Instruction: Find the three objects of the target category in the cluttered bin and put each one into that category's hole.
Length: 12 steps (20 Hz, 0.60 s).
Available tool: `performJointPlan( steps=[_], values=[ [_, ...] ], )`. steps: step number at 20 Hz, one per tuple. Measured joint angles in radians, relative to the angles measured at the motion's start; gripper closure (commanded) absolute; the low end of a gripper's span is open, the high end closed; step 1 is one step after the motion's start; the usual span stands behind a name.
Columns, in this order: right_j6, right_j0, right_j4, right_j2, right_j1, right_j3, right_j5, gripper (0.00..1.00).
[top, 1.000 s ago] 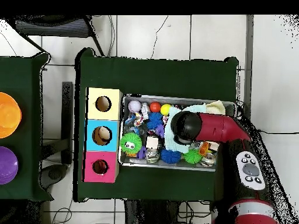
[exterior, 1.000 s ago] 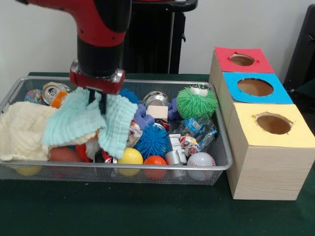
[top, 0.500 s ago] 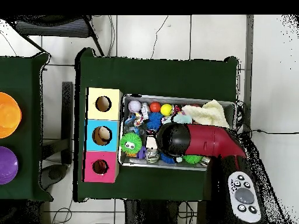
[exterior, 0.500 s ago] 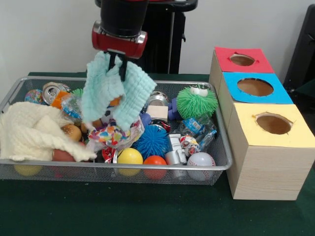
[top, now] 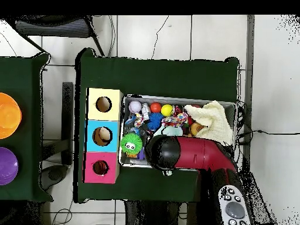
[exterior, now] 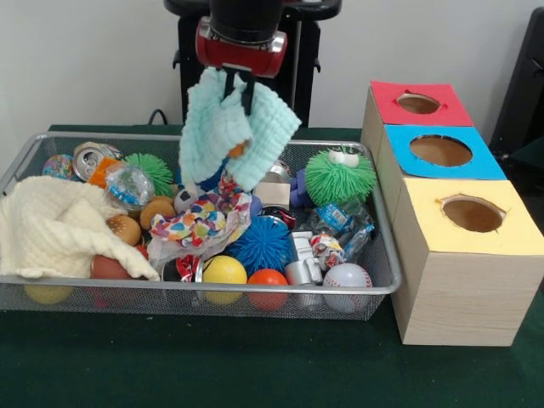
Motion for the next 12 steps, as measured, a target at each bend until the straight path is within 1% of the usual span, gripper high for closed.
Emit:
performJointPlan(
  steps=[3, 5, 8, 9, 12],
  values=[
    [0.0, 0.012, 0.015, -0.001, -0.016, 0.036, 0.0, 1.0],
    [0.0, 0.026, 0.029, -0.002, -0.038, 0.082, 0.0, 1.0],
    [0.0, 0.034, 0.042, -0.004, -0.055, 0.114, 0.0, 1.0],
    [0.0, 0.041, 0.056, -0.006, -0.069, 0.144, 0.0, 1.0],
    [0.0, 0.045, 0.07, -0.007, -0.078, 0.172, 0.0, 1.0]
  ],
)
